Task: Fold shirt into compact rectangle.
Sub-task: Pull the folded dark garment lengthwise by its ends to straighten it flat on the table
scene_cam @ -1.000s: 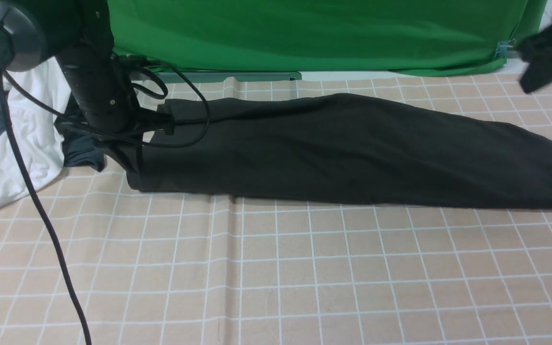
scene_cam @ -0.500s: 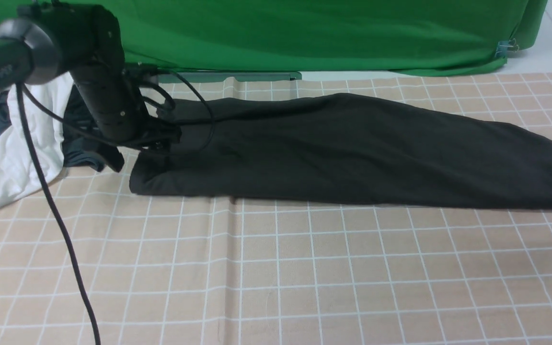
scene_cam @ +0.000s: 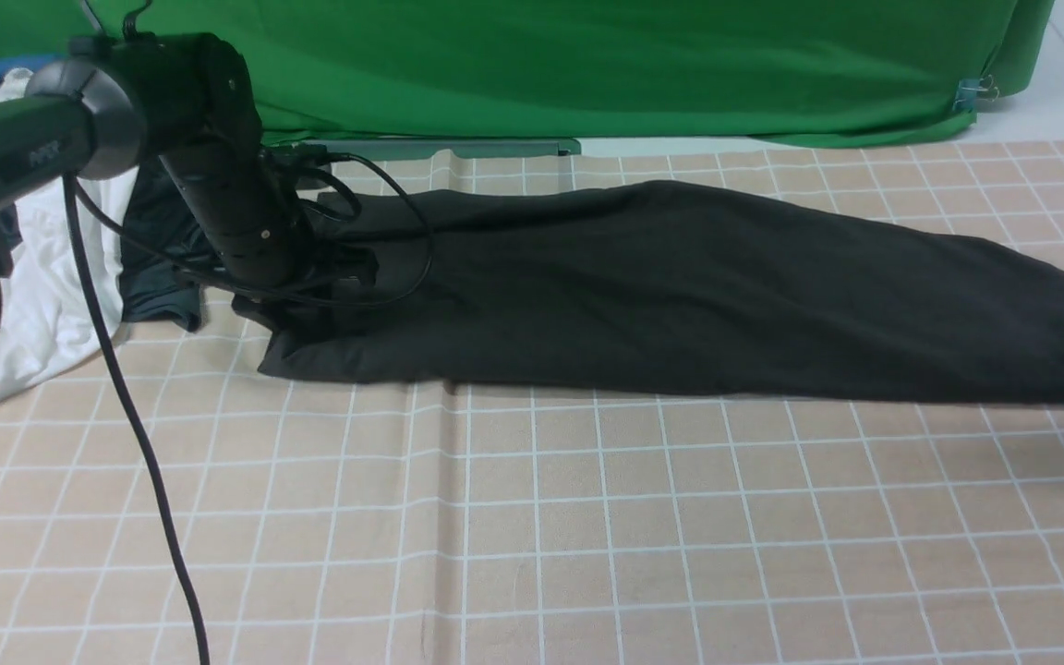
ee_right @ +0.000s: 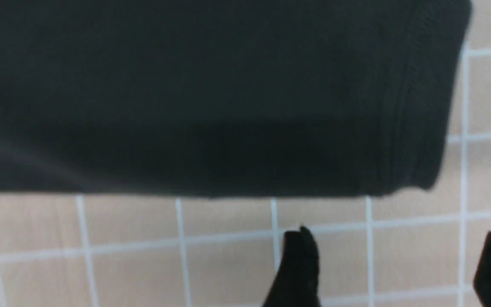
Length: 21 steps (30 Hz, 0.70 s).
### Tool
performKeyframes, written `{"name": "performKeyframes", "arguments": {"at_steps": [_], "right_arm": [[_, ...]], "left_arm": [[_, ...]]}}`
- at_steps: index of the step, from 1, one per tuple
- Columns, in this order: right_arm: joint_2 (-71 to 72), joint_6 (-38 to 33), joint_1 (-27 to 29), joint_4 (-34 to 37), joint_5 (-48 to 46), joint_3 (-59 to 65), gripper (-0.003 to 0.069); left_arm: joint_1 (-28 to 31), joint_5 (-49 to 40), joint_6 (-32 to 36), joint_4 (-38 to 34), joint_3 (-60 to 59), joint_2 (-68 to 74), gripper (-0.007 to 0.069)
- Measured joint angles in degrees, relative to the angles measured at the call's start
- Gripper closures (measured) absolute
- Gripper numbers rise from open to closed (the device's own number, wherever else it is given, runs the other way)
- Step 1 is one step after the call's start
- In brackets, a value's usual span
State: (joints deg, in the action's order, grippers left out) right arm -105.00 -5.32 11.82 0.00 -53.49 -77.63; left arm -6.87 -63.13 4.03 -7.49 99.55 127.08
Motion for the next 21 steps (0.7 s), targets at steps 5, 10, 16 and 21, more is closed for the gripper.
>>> {"name": "performKeyframes", "arguments": {"at_steps": [5,10,16,21], "right_arm": [[-4.7,2.7,0.0,-2.2,3.9,0.0,0.0088],[-7.1,5.3,0.2,-4.9,6.7,0.1,0.0089],[-10.0,1.6,0.2,-1.7,7.4,0.0,0.0414],[-8.2,-0.6,0.2,-1.1,4.9,-0.1,0.0577]], "left_arm": [[0.0,-1.0,0.2,1.4,-0.4,-1.0,0.0569],[0.0,-2.7,0.4,2.2,-0.9,-2.5,0.0569],[0.0,-3.7,0.3,2.3,-1.1,-4.3,0.0569],[0.0,-5.3,0.3,2.1,-1.5,-6.1,0.0569]]}}
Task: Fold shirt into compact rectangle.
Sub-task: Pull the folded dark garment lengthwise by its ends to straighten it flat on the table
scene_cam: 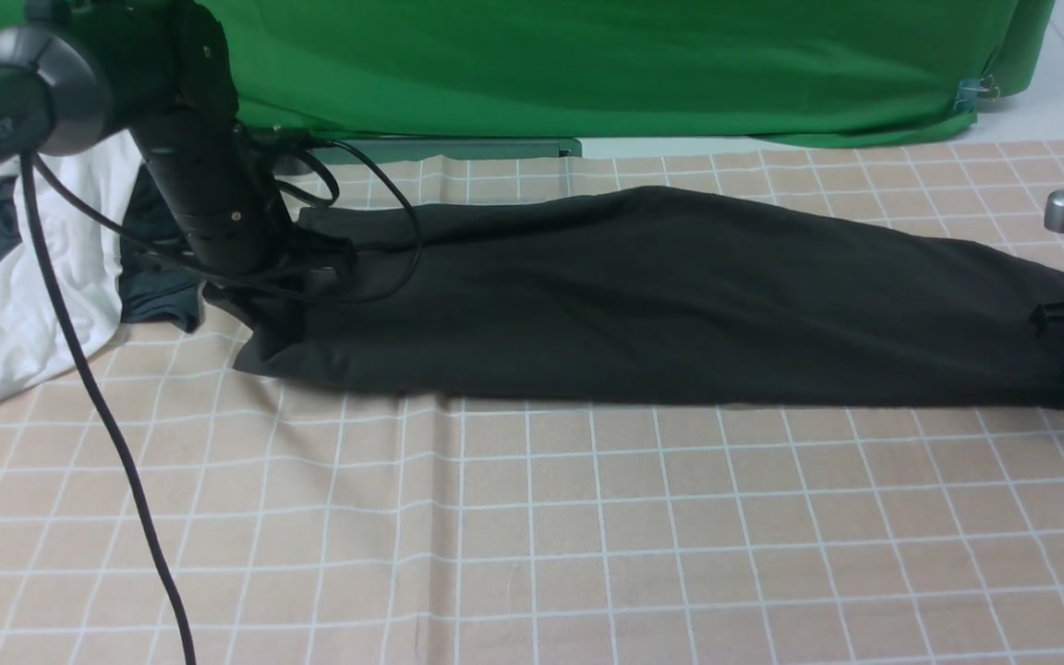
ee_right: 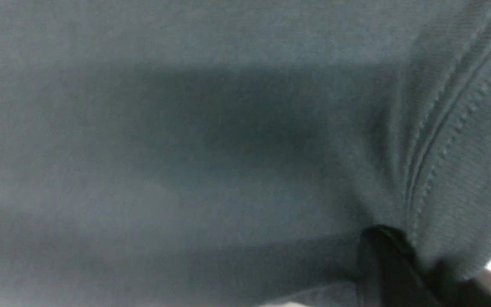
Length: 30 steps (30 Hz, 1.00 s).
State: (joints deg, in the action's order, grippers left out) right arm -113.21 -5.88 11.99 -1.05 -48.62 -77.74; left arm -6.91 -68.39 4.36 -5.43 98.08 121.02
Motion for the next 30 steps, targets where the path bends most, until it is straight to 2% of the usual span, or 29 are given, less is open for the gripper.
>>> {"name": "performKeyframes", "arguments": {"at_steps": [4,8,14,21,24,25,27,29,30], "right_arm": [[4.9,-1.0,0.0,0.2,-9.7,0.3,0.0577],[12.8,-1.6,0.0,0.2,-15.0,7.0,0.0577],[24.9,-1.2,0.0,0.2,-11.9,24.3,0.0577],[30.0,-0.3,0.0,0.0,-6.2,36.6,0.0558],[30.0,0.7,0.0,0.0,-5.0,37.4,0.048],[30.0,0.7,0.0,-0.1,-5.0,37.4,0.048],[30.1,1.1,0.0,-0.2,-4.8,37.5,0.0378],[30.1,1.1,0.0,-0.3,-4.8,37.5,0.0325],[30.2,1.1,0.0,-0.3,-5.0,37.5,0.0296]], "left_arm": [[0.0,-0.1,-1.7,0.0,-4.6,-4.8,0.0569],[0.0,-0.1,-4.4,-0.5,-17.0,-14.1,0.0569],[0.0,2.9,-9.0,-0.5,-39.4,-29.7,0.0569],[0.0,6.9,-10.9,0.9,-52.7,-41.6,0.0564],[0.0,7.4,-11.3,3.5,-53.4,-43.3,0.0512],[0.0,7.4,-11.3,3.9,-53.4,-43.5,0.05],[0.0,7.2,-11.3,6.2,-53.4,-44.2,0.0403],[0.0,7.2,-11.5,7.1,-53.3,-44.5,0.0328],[0.0,7.0,-11.5,7.6,-52.8,-44.6,0.0265]]}}
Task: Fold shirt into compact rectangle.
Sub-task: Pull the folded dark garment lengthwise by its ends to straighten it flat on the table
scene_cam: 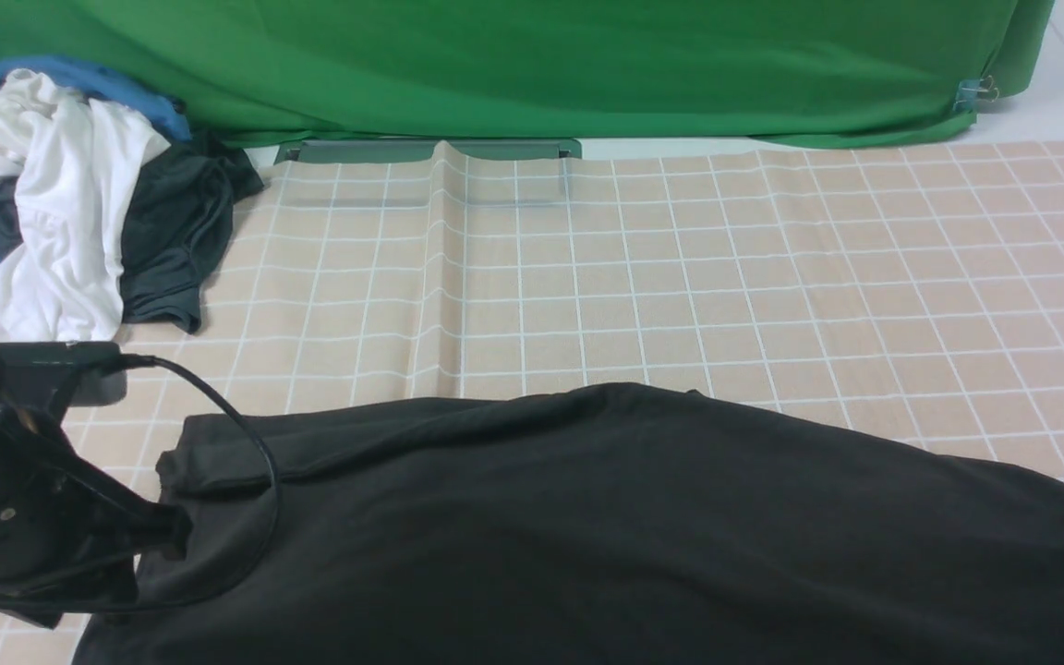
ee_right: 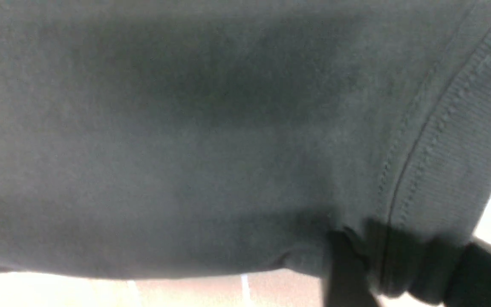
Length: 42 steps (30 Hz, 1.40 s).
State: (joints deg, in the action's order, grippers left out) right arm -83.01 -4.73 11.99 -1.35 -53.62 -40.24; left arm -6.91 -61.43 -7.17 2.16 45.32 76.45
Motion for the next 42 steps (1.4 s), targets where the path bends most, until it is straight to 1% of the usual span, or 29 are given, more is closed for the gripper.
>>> {"name": "performKeyframes", "arguments": {"at_steps": [2,3,5,6,7,8,10,12,13,14,15,17,20,24,29,31,34,36,37,40,41,42], "right_arm": [[0.3,0.0,0.0,-0.1,-0.5,0.0,0.0277],[0.7,0.0,0.0,-0.1,-0.5,0.0,0.0277],[1.2,0.0,0.0,-0.1,-0.6,0.0,0.0283],[2.0,0.1,0.0,0.1,-0.6,0.0,0.03],[2.3,0.1,0.0,0.3,-0.6,0.0,0.0312],[3.0,0.1,0.0,0.6,-0.6,0.0,0.0324],[4.5,0.1,0.0,1.4,-0.3,0.0,0.0359],[6.0,0.1,0.0,1.9,0.6,0.0,0.0397],[6.4,0.1,0.0,1.9,0.6,0.0,0.04],[7.3,0.1,0.0,2.2,1.1,0.0,0.0416],[8.1,0.1,0.0,2.5,1.3,0.0,0.0424],[9.7,0.1,0.0,2.9,1.5,0.0,0.0431],[11.5,0.1,0.0,3.4,1.4,0.0,0.0434],[13.2,0.0,0.0,4.5,0.7,-0.6,0.0434],[14.5,0.0,0.0,5.5,-1.4,-1.1,0.0433],[14.5,0.0,0.0,5.6,-3.4,-1.1,0.0413],[14.5,0.2,0.0,5.6,-3.4,-1.1,0.0348],[14.5,2.1,0.0,4.8,-1.2,-1.1,0.023],[14.5,2.5,0.0,4.5,-0.6,-1.1,0.0211],[12.6,5.3,0.0,1.4,2.3,-1.1,0.008],[11.7,6.2,0.0,0.3,2.7,-1.1,0.0057],[11.1,6.4,0.0,0.0,2.8,-1.1,0.005]], "left_arm": [[0.0,0.0,0.0,-0.1,1.5,-0.1,0.019],[0.0,0.5,0.1,-0.6,2.3,-0.1,0.0171],[0.0,1.8,0.9,-1.9,3.5,-0.1,0.0158],[0.0,4.1,2.1,-4.4,4.6,0.1,0.0162],[0.0,5.1,2.5,-5.5,4.9,0.4,0.0182],[0.0,5.8,3.0,-7.3,5.3,1.1,0.0219],[-0.3,6.5,4.0,-10.1,5.7,3.6,0.0317],[-1.3,8.3,5.4,-11.0,5.7,7.9,0.0468],[-1.4,8.5,5.5,-11.1,5.7,8.3,0.0482],[-2.3,10.3,6.0,-11.7,5.7,11.2,0.0552],[-2.9,11.8,6.2,-12.0,5.8,13.2,0.0579],[-4.0,15.2,6.2,-12.5,6.3,17.2,0.0608],[-4.2,19.2,6.2,-13.0,8.1,21.5,0.061],[-3.9,22.4,6.2,-12.7,12.1,26.0,0.0608],[-1.7,25.1,4.8,-11.9,18.4,28.0,0.0606],[-0.2,22.7,4.5,-11.9,22.5,28.1,0.0606],[0.5,17.3,6.0,-12.1,26.6,26.7,0.0606],[0.6,14.5,7.8,-12.5,26.9,23.5,0.0606],[0.6,14.3,7.9,-12.7,26.5,22.5,0.0606],[0.6,14.1,8.8,-13.3,22.6,16.9,0.0606],[0.4,14.1,8.9,-13.5,20.9,15.1,0.0606],[0.4,14.2,8.8,-13.5,20.0,14.2,0.0606]]}}
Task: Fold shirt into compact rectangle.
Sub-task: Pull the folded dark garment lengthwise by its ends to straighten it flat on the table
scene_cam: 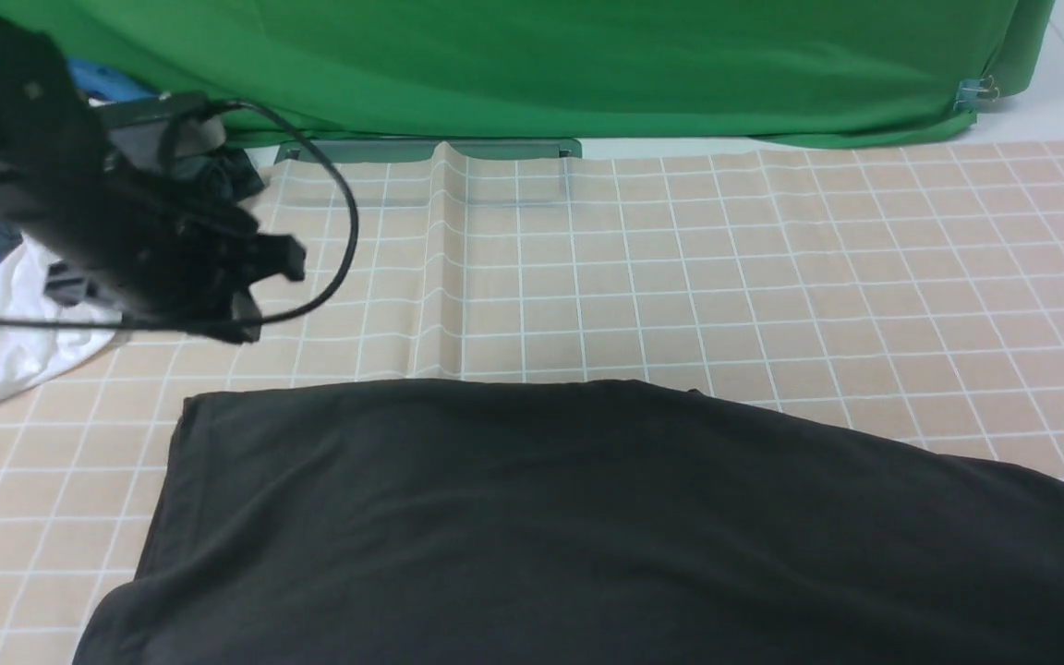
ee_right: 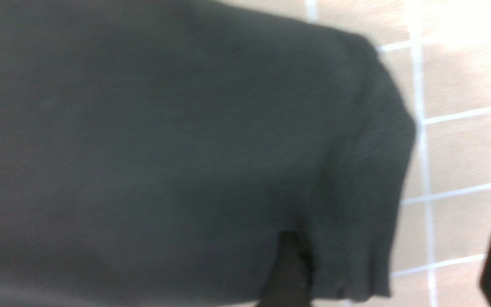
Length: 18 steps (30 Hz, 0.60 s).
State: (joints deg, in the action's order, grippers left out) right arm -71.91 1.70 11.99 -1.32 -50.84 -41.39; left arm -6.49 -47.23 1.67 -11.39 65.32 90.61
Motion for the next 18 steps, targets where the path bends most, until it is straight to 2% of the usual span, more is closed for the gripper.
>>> {"name": "performKeyframes", "arguments": {"at_steps": [3,9,17,18], "right_arm": [[-5.5,2.5,0.0,-2.1,1.8,0.0,0.0025],[-15.0,3.6,0.0,-2.7,7.6,0.0,0.0033],[-22.1,3.9,0.1,-1.7,8.4,-1.7,0.0123],[-22.4,3.8,0.1,-1.3,8.3,-2.0,0.0165]], "left_arm": [[-1.2,0.8,1.5,-1.4,-8.1,-7.3,0.0606],[-2.6,3.0,2.2,-3.2,-19.5,-17.9,0.0606],[-2.6,1.4,2.7,-2.9,-21.4,-23.6,0.0606],[-2.6,1.2,2.9,-2.7,-21.4,-24.2,0.0606]]}}
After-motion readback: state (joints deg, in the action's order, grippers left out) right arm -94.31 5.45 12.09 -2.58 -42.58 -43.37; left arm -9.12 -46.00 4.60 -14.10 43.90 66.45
